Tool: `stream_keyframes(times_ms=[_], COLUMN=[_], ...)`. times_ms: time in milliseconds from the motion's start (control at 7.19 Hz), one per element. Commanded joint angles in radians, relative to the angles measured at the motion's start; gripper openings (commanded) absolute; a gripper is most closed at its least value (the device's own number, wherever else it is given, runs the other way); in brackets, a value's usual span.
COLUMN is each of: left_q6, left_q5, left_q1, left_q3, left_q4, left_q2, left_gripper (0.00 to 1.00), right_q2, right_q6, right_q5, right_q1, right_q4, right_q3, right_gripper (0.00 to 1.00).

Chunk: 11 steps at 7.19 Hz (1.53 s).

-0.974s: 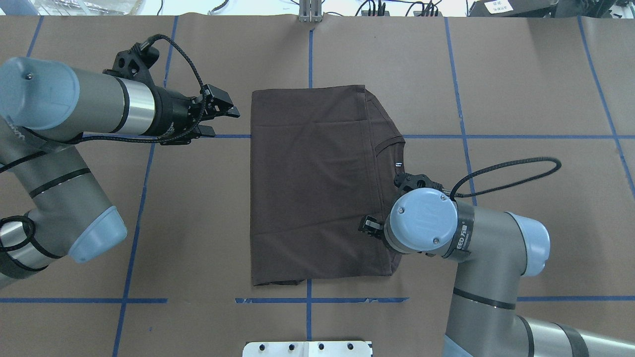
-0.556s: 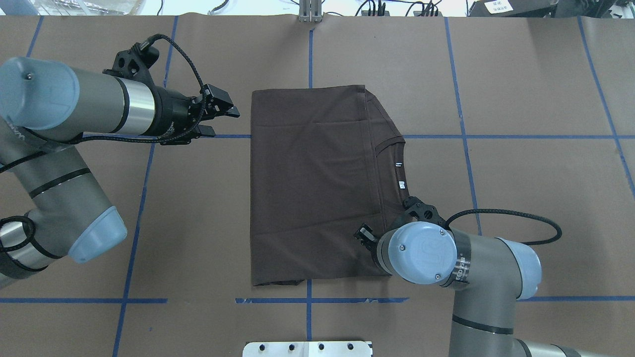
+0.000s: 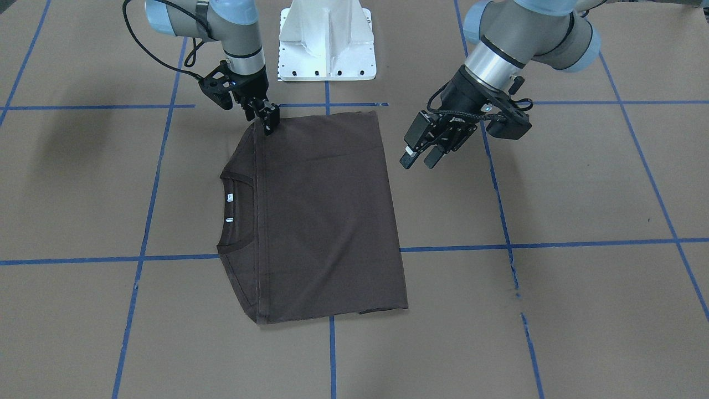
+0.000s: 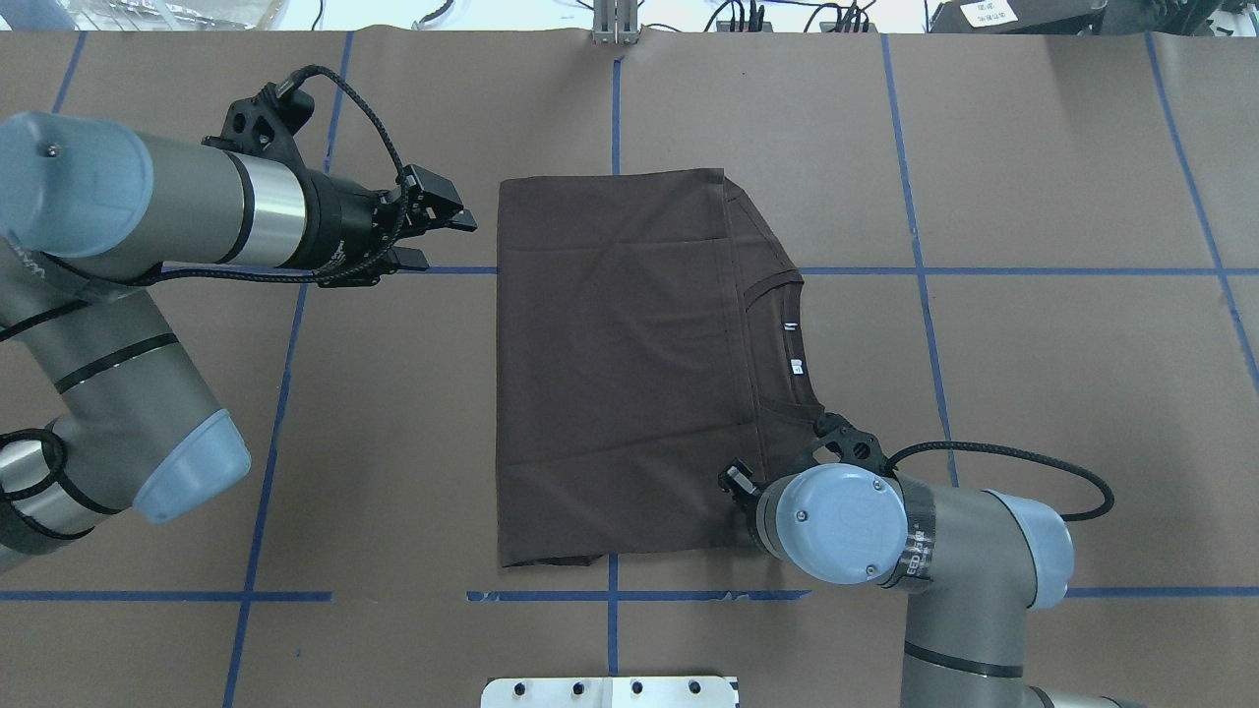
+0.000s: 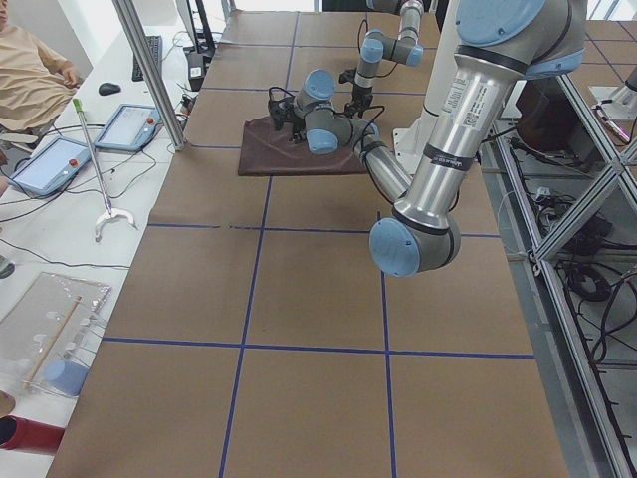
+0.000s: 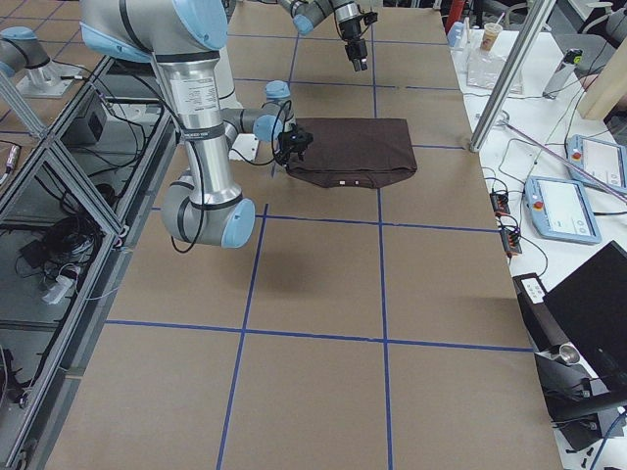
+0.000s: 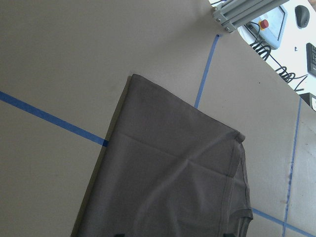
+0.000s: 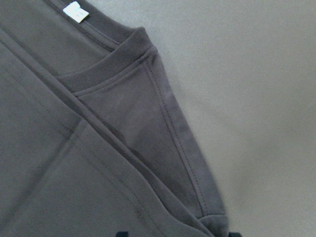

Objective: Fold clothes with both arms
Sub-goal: 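Move the right gripper to the shirt's near corner by the collar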

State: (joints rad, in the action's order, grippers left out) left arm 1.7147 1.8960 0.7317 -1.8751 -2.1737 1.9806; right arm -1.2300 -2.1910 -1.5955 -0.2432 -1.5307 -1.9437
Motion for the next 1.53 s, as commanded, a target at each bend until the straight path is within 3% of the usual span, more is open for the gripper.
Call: stream_keyframes(times_ms=[0, 556, 835, 1391], left_q6=[0.0, 0.008, 0.011, 0.029], left_q5=[0.0, 0.0, 0.0, 0.0], left_q1=[0.0, 0.0, 0.0, 0.0], left_q3=[-0.006, -0.007, -0.013, -0.021], left_q4=[0.002, 0.002, 0.002, 0.003], left_q2=[0.0, 0.0, 0.001, -0.002], left_gripper=[0.73, 0.73, 0.73, 0.73], right_q2=[0.001, -0.002, -0.003, 0.009], right_q6=[-0.001, -0.001, 0.0, 0.002], right_q5=[0.0, -0.004, -0.004, -0.018], right_q1=[0.002, 0.004, 0.004, 0.004], right_q4=[0.0, -0.002, -0.002, -0.005], right_q3=[0.012, 0.026, 0.025, 0.009], right_gripper=[0.69, 0.64, 0.0, 0.0])
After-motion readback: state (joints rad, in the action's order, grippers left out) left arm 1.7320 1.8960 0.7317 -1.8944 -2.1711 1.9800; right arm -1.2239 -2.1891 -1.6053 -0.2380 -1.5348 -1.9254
